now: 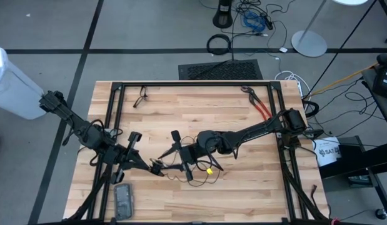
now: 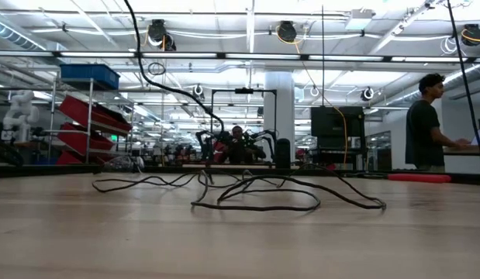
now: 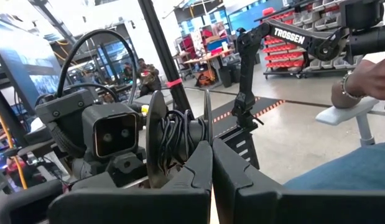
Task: Coil cords
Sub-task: Uncoil the black cable wire from the spool
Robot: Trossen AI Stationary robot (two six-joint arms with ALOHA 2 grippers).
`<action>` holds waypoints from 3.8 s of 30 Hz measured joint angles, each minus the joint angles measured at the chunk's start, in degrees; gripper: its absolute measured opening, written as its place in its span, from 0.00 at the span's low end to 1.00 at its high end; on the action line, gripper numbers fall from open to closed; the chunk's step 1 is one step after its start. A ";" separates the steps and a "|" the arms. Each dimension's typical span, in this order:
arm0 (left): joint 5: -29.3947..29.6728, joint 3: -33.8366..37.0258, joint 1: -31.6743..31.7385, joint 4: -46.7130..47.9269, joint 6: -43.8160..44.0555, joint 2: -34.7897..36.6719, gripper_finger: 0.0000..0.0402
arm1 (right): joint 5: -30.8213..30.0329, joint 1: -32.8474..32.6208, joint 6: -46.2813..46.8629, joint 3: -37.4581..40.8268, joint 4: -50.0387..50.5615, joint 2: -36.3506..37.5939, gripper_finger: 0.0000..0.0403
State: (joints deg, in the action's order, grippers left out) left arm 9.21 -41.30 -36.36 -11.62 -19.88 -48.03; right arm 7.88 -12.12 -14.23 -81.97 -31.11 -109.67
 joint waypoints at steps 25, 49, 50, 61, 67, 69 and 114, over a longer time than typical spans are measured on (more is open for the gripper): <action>0.07 0.00 0.00 -0.33 0.00 0.00 0.00 | -0.43 0.17 0.79 0.00 0.92 0.00 0.06; -8.52 0.00 1.25 -3.38 0.00 -6.27 0.00 | -3.40 0.17 -0.09 0.00 1.34 0.48 0.00; -8.88 0.00 1.27 -3.03 0.04 -6.23 0.00 | -3.41 0.17 -0.10 0.00 1.70 0.75 0.00; -9.22 0.00 2.01 3.31 3.07 -6.21 0.00 | -3.52 0.24 -0.17 0.00 8.37 4.31 0.00; -9.25 0.02 2.32 5.37 4.59 -6.21 0.00 | -3.86 0.00 -0.59 -0.02 10.25 5.61 0.00; -9.25 0.01 2.30 5.38 4.59 -6.19 0.00 | -3.87 0.00 -0.63 -0.02 10.45 5.84 0.00; 3.67 0.00 2.21 3.93 3.83 3.61 0.00 | -16.79 -7.74 -5.98 -0.02 41.88 15.78 0.00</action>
State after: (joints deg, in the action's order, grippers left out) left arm 12.88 -41.30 -34.15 -7.69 -16.05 -44.42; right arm -8.91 -19.86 -20.21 -82.00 10.77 -93.89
